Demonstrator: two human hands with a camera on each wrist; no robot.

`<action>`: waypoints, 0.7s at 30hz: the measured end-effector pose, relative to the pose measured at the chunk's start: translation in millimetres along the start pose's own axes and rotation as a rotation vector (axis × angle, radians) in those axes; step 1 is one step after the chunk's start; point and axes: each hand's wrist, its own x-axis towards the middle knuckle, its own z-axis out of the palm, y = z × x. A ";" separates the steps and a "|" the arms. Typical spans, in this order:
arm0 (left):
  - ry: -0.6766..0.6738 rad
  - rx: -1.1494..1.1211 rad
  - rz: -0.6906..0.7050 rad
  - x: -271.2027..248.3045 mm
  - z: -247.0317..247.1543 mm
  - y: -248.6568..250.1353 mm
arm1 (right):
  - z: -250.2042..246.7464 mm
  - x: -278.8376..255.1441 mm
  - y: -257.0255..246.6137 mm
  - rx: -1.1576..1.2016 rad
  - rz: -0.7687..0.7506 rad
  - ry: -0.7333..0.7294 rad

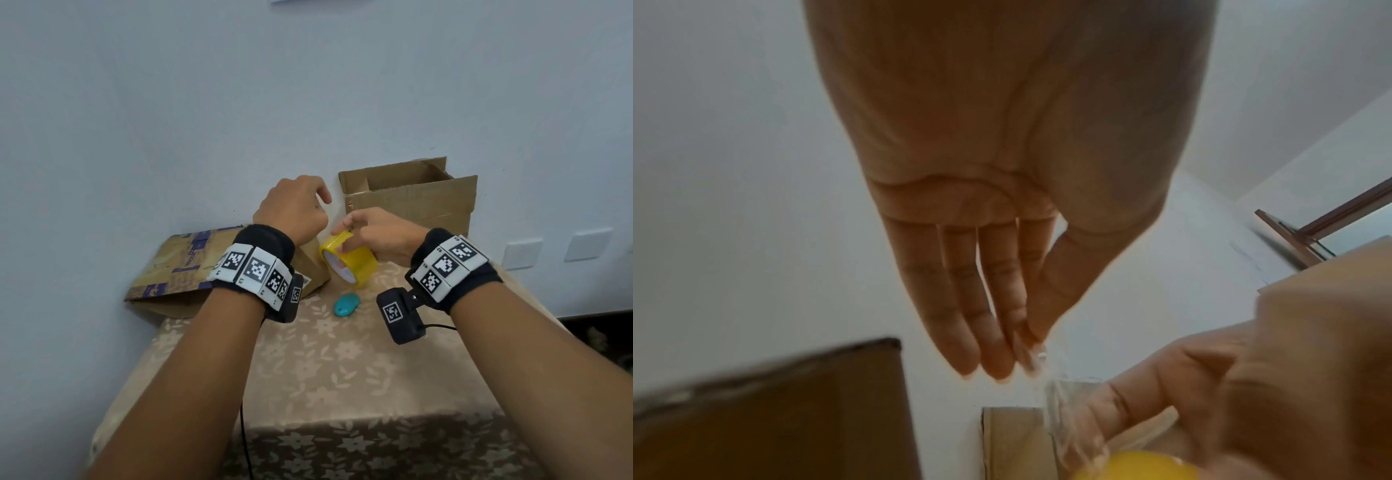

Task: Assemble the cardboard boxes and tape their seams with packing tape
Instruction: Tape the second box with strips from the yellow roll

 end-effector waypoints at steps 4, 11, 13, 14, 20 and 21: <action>0.001 -0.013 0.046 -0.3 2.6 1.3 | -0.4 -2.8 5.5 0.122 -0.001 -0.112; 0.017 -0.028 0.140 -2.0 0.3 4.5 | -0.2 -7.6 13.9 0.135 -0.005 -0.221; 0.022 0.003 0.138 -3.5 -1.1 5.3 | -2.0 -9.1 15.8 0.110 -0.002 -0.227; 0.022 0.021 0.129 -4.3 -1.9 5.3 | -3.3 -10.7 15.9 0.099 0.002 -0.231; 0.011 0.025 0.061 -7.9 -2.1 13.8 | -9.3 -16.0 13.8 -0.074 0.039 -0.209; 0.014 0.036 0.077 -8.6 -2.8 16.6 | -9.5 -15.5 13.6 -0.120 0.048 -0.201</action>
